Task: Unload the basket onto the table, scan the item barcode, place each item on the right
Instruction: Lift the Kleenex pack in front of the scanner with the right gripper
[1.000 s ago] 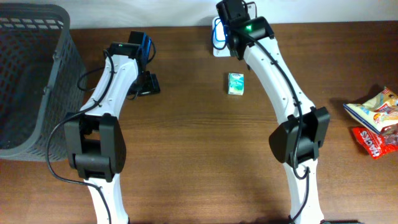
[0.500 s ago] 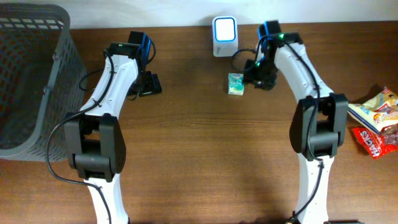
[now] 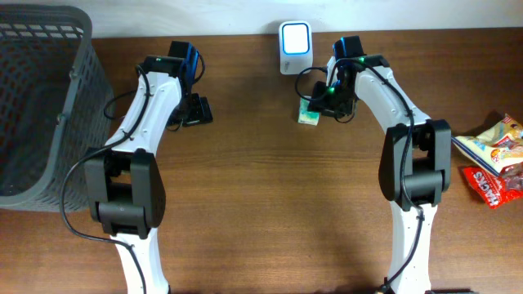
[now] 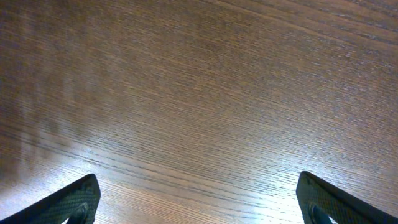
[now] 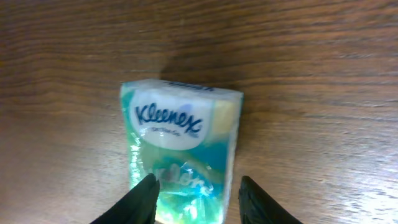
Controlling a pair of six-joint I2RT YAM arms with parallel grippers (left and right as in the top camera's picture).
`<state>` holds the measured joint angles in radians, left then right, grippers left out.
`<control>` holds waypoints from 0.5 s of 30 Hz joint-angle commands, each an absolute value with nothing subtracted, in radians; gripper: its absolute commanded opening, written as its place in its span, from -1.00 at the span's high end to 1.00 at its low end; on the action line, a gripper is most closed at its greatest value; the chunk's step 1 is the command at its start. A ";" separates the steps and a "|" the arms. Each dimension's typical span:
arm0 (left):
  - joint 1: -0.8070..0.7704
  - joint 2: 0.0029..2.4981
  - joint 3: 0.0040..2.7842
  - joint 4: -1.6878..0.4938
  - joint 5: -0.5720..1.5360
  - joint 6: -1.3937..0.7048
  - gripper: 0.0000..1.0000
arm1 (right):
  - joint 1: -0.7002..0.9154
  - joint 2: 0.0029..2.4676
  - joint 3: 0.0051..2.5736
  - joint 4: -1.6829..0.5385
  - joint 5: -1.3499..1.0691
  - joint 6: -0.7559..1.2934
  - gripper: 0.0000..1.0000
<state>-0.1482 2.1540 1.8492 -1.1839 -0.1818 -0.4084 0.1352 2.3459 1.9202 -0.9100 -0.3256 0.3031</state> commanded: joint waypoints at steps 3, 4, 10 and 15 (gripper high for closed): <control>-0.141 2.131 1.843 -1.182 -0.171 -0.407 -0.98 | 0.137 2.392 1.916 -0.904 -0.257 0.297 0.35; -0.141 2.131 1.843 -1.182 -0.171 -0.407 -0.98 | 0.137 2.396 1.916 -0.904 -0.257 0.297 0.39; -0.141 2.131 1.843 -1.182 -0.171 -0.407 -0.98 | 0.137 2.418 1.916 -0.904 -0.256 0.305 0.92; -0.141 2.131 1.843 -1.182 -0.171 -0.407 -0.98 | 0.137 2.411 1.938 -0.930 -0.245 0.305 0.92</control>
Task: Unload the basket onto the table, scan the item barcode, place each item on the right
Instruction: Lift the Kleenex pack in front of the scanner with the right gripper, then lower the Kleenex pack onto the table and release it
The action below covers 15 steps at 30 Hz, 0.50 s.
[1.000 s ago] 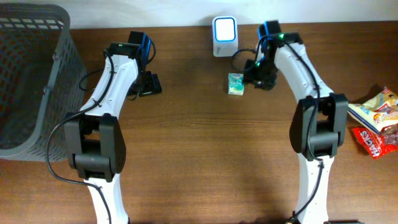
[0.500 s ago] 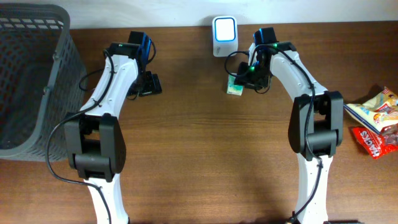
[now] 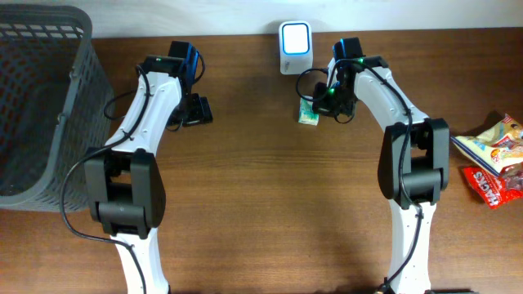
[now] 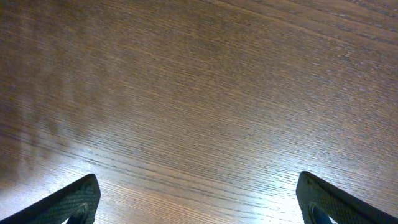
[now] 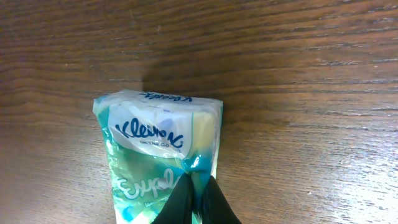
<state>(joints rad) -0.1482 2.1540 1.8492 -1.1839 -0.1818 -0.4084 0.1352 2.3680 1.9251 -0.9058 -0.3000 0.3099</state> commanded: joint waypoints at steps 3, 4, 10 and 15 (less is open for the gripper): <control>-0.141 2.131 1.843 -1.182 -0.171 -0.407 -0.98 | 0.139 2.398 1.994 -0.984 -0.183 0.304 0.92; -0.141 2.131 1.843 -1.182 -0.171 -0.407 -0.98 | 0.141 2.389 2.019 -1.009 -0.146 0.304 0.92; -0.141 2.131 1.843 -1.182 -0.172 -0.407 -0.98 | 0.177 2.377 2.231 -1.164 0.075 0.284 0.92; -0.141 2.131 1.843 -1.182 -0.171 -0.407 -0.98 | 0.272 2.377 2.363 -1.136 0.334 0.234 0.92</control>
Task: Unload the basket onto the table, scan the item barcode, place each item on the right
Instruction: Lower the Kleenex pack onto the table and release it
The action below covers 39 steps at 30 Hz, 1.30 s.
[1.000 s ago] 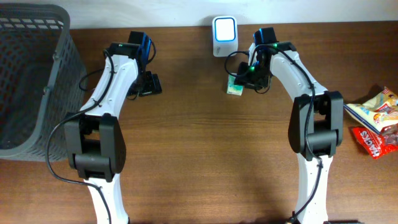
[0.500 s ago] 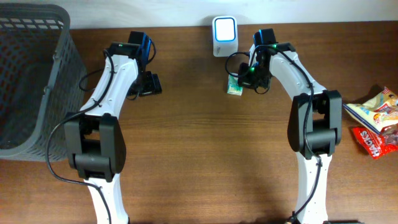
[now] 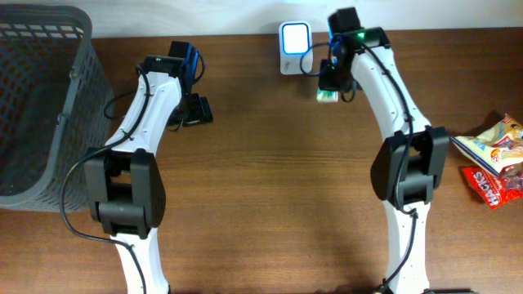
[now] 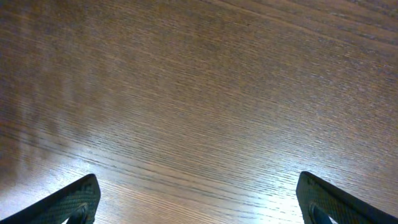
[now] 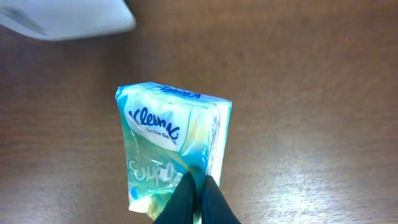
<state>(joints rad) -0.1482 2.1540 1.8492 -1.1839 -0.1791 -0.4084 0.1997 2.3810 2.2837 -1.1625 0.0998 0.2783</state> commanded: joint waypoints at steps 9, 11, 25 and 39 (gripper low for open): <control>-0.141 2.131 1.843 -1.182 -0.171 -0.407 -0.98 | 0.400 2.397 2.379 -0.817 0.636 -0.069 0.92; -0.141 2.131 1.843 -1.182 -0.172 -0.407 -0.98 | 0.408 2.412 2.379 -0.761 0.672 -0.149 0.92; -0.141 2.131 1.843 -1.182 -0.171 -0.407 -0.98 | 0.393 2.476 2.373 -0.618 0.680 -0.324 0.92; -0.141 2.131 1.843 -1.182 -0.172 -0.407 -0.98 | 0.191 2.364 2.374 -1.101 0.228 0.292 0.78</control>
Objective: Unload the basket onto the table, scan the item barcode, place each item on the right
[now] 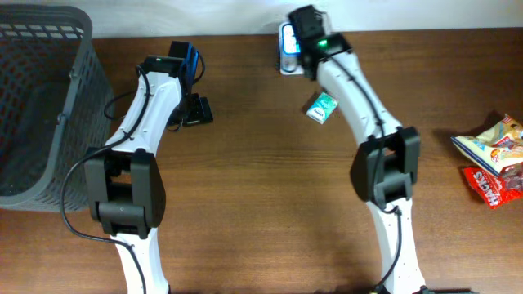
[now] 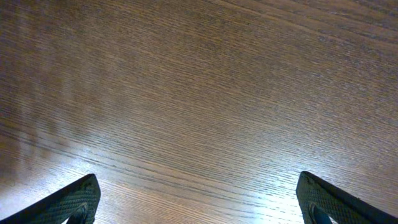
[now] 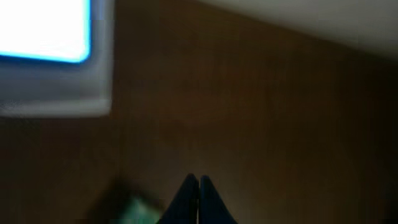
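Observation:
The teal Kleenex tissue pack [image 1: 321, 106] lies tilted on the brown table, in front and to the right of the white scanner [image 1: 292, 37]. In the dark, blurred right wrist view, my right gripper [image 3: 198, 186] is shut with its fingertips pressed together and nothing between them. There the pack is only a green smear [image 3: 132, 211] at the lower left, apart from the fingers. The scanner's lit screen [image 3: 43, 28] fills the upper left of that view. My left gripper [image 2: 199, 205] is open over bare wood at the back left.
A dark grey mesh basket [image 1: 41, 106] stands at the far left. Snack packets [image 1: 494, 159] lie at the right edge. The right arm stretches across the table's back middle, next to the scanner.
The right wrist has moved left, up against the scanner. The tissue pack is out of the shut fingers and now lies on the table below and right of the scanner. The left arm is unchanged.
My right gripper first stood open around the pack on the table near the scanner. Then it was shut on the pack's wrapper, and after that it held the pack raised beside the scanner. Now the pack is free of the fingers. The left gripper stayed open throughout.

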Controlling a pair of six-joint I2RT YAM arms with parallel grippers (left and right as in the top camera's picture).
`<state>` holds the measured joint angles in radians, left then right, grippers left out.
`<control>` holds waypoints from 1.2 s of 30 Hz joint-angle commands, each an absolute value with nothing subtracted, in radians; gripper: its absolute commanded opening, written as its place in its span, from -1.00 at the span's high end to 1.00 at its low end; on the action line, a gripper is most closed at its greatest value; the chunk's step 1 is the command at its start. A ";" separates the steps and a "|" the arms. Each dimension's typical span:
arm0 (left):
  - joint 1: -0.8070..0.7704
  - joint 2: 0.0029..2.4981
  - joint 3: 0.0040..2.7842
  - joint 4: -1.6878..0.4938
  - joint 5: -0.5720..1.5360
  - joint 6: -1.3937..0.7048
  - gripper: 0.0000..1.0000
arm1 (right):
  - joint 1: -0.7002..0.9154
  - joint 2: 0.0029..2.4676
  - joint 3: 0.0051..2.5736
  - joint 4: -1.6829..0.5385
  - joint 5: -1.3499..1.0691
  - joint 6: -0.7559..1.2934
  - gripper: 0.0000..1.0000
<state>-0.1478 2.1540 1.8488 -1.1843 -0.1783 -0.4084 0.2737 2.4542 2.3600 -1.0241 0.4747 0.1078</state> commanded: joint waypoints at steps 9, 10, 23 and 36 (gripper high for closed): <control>-0.141 2.131 1.843 -1.182 -0.171 -0.407 -0.98 | 0.147 2.392 2.370 -1.336 -0.179 0.312 0.45; -0.141 2.131 1.843 -1.182 -0.171 -0.407 -0.98 | 0.161 2.397 2.369 -1.335 -0.178 0.312 0.30; -0.141 2.131 1.843 -1.182 -0.171 -0.407 -0.98 | 0.303 2.506 2.366 -1.294 0.199 0.515 -0.03; -0.141 2.131 1.843 -1.182 -0.171 -0.407 -0.98 | 0.102 2.511 2.345 -1.335 -0.203 0.556 0.10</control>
<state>-0.1478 2.1540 1.8488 -1.1839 -0.1787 -0.4084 0.1085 2.5004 2.3600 -1.3304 -0.1150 0.5446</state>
